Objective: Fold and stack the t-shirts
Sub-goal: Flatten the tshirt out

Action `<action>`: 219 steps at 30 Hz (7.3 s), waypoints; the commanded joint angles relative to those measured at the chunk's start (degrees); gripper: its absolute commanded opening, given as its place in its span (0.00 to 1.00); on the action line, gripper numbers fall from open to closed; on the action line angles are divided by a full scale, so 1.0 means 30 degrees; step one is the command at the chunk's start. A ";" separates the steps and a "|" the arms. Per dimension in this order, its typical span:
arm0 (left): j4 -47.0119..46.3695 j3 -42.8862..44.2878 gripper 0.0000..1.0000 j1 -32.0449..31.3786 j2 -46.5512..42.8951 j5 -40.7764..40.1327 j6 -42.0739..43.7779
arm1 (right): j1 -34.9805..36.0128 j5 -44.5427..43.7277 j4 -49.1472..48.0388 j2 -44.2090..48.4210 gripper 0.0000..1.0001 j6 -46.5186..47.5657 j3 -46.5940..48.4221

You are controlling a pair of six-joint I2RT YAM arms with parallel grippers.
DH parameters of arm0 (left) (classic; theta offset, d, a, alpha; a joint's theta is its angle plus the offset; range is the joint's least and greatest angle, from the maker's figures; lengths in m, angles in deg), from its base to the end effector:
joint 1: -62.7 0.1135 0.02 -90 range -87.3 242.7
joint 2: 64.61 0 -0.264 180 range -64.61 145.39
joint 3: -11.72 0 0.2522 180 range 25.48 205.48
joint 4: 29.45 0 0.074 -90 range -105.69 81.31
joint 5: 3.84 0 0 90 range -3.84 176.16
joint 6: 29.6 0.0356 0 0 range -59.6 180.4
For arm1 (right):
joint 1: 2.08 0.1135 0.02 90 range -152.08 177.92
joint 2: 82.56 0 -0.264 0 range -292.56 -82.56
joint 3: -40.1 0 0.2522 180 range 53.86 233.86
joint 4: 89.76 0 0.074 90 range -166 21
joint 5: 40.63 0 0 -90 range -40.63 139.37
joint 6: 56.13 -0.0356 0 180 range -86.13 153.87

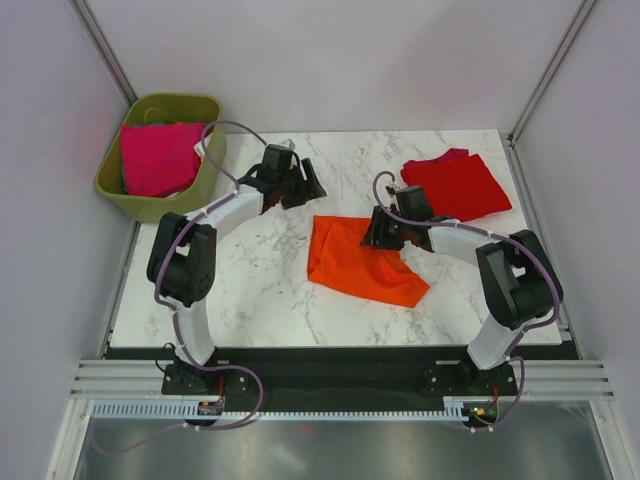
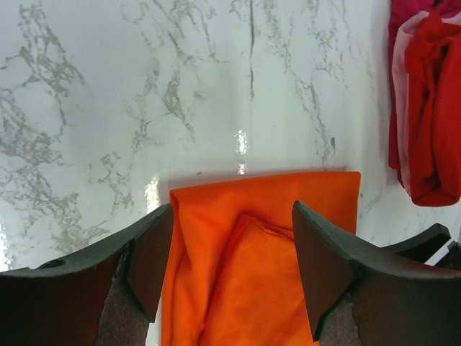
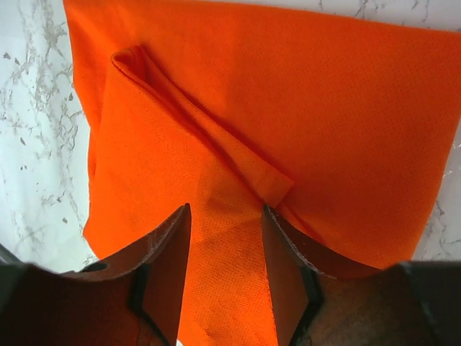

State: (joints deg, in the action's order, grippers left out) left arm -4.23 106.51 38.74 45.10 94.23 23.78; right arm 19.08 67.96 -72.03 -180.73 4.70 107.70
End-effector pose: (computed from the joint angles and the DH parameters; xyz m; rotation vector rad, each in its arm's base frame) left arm 0.3966 -0.1817 0.2267 -0.1837 2.3590 -0.6985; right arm 0.3189 0.1356 0.1661 0.0192 2.5110 0.7771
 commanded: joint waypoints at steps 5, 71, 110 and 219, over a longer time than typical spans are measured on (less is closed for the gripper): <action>0.0017 -0.0322 0.73 0.0225 0.0198 0.0092 -0.0654 | 0.0239 -0.2649 -0.0005 0.0670 0.60 0.0054 0.0803; -1.1176 -1.4231 0.06 0.5791 -0.8117 -0.0343 -0.8155 | -0.2574 -0.8511 -0.1147 1.1832 0.00 -0.2669 -0.4587; 0.3554 0.4537 0.54 -0.2850 0.3036 -0.4593 0.2450 | -0.2632 -0.4381 -0.4750 1.3681 0.00 -0.1322 -0.5936; 0.9743 -0.2366 0.02 0.9483 -1.6969 -0.5477 -0.0947 | -0.4683 -0.5671 0.0784 1.7743 0.01 0.0202 -0.2030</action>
State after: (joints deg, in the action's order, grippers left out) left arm 24.23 101.90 66.95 -4.71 77.43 22.25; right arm 5.25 55.45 -72.16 -131.74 3.74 105.71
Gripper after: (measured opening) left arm 0.030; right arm 0.060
